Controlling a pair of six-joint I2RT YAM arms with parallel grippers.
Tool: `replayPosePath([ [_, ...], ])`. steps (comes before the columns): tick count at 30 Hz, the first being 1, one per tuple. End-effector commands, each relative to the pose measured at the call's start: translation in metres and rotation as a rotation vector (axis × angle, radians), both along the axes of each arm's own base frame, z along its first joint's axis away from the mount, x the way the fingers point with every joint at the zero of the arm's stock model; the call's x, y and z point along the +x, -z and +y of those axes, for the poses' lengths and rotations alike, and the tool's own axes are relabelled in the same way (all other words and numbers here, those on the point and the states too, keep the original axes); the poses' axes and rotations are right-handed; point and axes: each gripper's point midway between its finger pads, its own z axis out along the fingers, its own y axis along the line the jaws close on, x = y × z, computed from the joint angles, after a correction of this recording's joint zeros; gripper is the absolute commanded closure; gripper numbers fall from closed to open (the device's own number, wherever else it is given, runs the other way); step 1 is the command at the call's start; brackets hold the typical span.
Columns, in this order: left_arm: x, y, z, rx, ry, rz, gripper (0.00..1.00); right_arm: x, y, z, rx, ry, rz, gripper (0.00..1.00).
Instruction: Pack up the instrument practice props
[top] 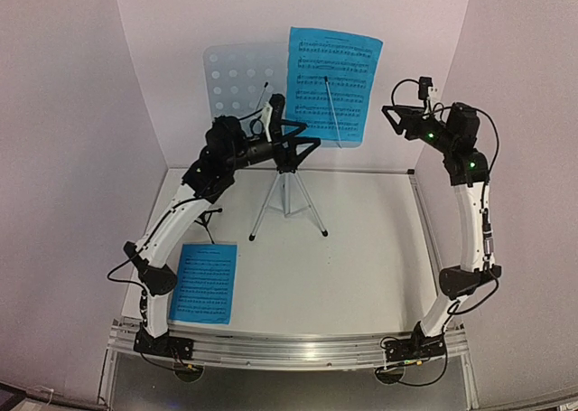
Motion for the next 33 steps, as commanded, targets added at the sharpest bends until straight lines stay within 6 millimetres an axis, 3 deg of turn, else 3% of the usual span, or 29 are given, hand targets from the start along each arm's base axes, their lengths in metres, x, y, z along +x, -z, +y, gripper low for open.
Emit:
replayPosePath([
  [1,0.010,-0.028,-0.024,-0.194,-0.023,-0.036,0.15,-0.007,-0.022,0.019,0.059,-0.196,-0.090,0.42],
  [6,0.035,-0.024,-0.036,-0.273,-0.136,-0.070,0.18,0.006,-0.025,0.027,0.096,-0.259,-0.127,0.45],
  [19,0.043,-0.018,-0.055,-0.370,-0.167,-0.165,0.27,0.039,-0.012,0.038,0.165,-0.323,-0.122,0.52],
  [33,0.052,-0.008,-0.063,-0.425,-0.207,-0.190,0.57,0.035,-0.005,0.049,0.194,-0.433,-0.100,0.69],
])
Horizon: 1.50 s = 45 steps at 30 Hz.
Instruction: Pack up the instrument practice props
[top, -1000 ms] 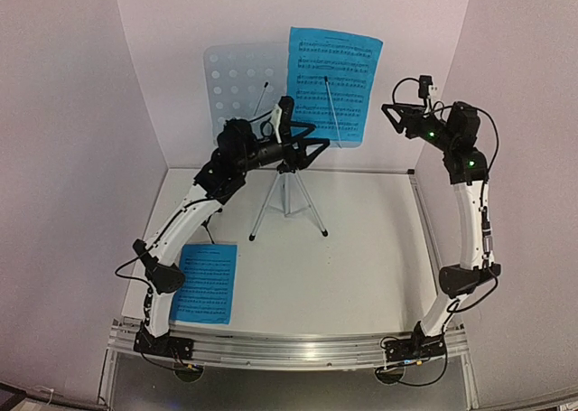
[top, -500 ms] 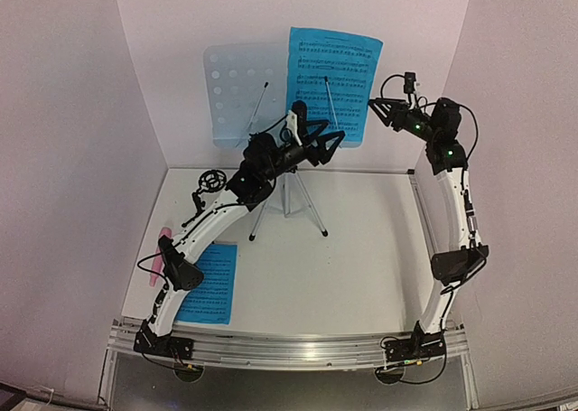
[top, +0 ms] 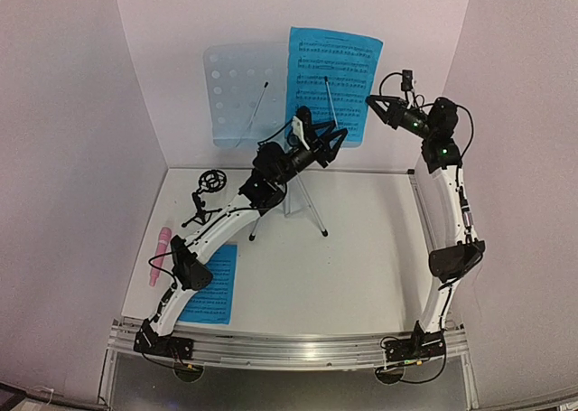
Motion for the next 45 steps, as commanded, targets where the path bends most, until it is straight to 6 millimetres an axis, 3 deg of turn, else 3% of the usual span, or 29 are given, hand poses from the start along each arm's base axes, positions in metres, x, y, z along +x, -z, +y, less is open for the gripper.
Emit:
replayPosePath([
  [1,-0.011,-0.035,0.016,-0.095,-0.027,-0.075,0.59,-0.010,-0.007,0.008,0.018,-0.080,-0.028,0.69],
  [9,-0.017,-0.043,0.020,-0.107,-0.030,-0.122,0.74,-0.005,-0.004,0.014,0.026,-0.092,-0.023,0.71],
  [20,-0.018,-0.040,0.017,-0.102,-0.032,-0.128,1.00,-0.008,-0.003,0.014,0.020,-0.087,-0.027,0.86],
  [30,-0.022,-0.044,0.020,-0.101,-0.039,-0.146,1.00,-0.015,-0.010,0.012,0.013,-0.066,-0.059,1.00],
  [37,-0.022,-0.042,0.020,-0.097,-0.042,-0.145,1.00,-0.022,-0.015,0.009,0.006,-0.053,-0.077,1.00],
  [41,-0.021,-0.041,0.020,-0.095,-0.044,-0.142,1.00,-0.023,-0.014,0.007,-0.001,-0.034,-0.083,0.91],
  [45,-0.022,-0.042,0.021,-0.097,-0.045,-0.144,1.00,-0.024,-0.013,0.007,-0.001,-0.033,-0.081,0.92],
])
